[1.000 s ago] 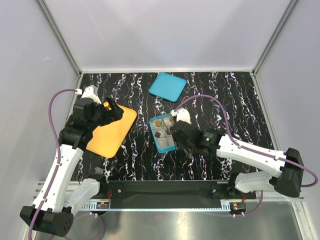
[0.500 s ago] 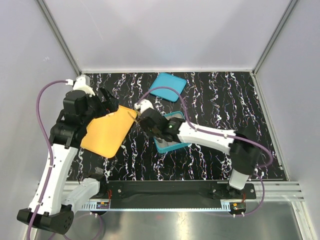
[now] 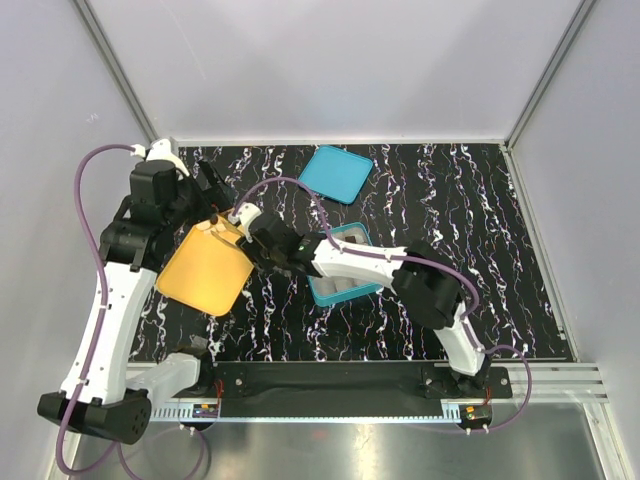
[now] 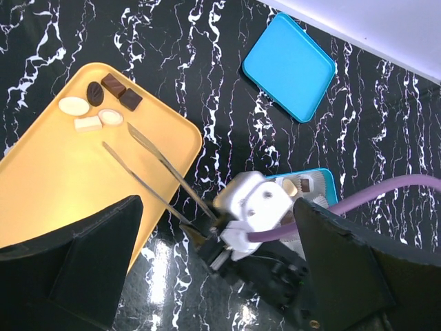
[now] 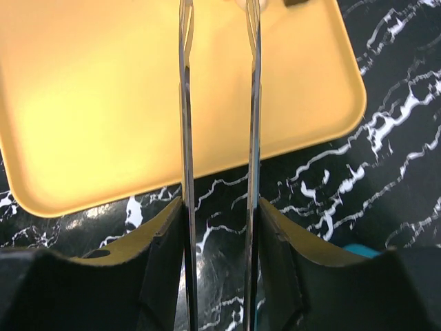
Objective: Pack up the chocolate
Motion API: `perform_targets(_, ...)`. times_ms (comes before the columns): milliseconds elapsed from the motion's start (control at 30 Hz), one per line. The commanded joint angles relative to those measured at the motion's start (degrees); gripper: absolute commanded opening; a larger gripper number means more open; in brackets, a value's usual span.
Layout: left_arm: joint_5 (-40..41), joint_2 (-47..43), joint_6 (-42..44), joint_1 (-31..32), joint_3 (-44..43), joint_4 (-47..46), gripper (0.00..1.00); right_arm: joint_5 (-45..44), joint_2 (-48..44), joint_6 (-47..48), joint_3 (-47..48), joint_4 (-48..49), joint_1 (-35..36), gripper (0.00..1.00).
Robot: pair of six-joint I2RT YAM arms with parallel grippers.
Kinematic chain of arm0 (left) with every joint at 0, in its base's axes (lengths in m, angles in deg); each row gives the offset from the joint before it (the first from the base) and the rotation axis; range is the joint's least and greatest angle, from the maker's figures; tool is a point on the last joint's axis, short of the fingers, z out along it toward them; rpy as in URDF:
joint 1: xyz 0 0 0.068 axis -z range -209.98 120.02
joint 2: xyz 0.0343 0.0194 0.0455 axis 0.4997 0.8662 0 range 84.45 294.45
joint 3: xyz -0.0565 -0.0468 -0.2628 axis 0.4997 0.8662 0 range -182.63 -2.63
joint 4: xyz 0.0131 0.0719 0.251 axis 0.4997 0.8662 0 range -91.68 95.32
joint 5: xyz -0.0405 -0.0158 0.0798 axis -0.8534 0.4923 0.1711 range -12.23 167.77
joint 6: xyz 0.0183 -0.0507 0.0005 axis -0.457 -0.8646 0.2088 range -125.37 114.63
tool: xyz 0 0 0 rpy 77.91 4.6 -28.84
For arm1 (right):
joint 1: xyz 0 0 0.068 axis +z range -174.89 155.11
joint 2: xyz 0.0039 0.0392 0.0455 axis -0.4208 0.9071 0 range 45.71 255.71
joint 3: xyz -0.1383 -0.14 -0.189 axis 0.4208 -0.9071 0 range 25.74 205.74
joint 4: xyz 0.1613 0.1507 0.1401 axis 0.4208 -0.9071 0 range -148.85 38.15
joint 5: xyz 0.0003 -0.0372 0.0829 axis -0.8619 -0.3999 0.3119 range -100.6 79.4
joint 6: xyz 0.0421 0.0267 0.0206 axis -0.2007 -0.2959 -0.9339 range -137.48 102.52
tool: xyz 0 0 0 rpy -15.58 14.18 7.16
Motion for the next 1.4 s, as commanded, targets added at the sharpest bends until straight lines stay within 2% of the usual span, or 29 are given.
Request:
perform_targets(0, 0.18, 1.00, -1.22, -0.46, -3.78, -0.40, 0.99, 1.79, 2.00, 3.30, 4.89, 4.63, -0.26, 0.50)
perform_targets(333, 0.71, 3.47, -2.54, -1.43, -7.29, -0.75, 0.99, 2.76, 8.42, 2.95, 10.69, 4.28, -0.26, 0.50)
perform_targets(633, 0.53, 1.98, -2.10, -1.78, -4.92, -1.54, 0.99, 1.97, 13.61, 3.65, 15.88, 1.90, -0.26, 0.51)
perform_targets(933, -0.43, 1.27, -2.10, -1.96, -4.04, -3.56, 0.99, 2.94, 14.67, 3.83, 16.67, 0.76, -0.08, 0.51)
perform_targets(1367, -1.49, 1.18, -2.54, -2.04, -3.43, -3.92, 0.99, 3.20, 10.89, 5.85, 12.90, 0.49, 2.38, 0.50)
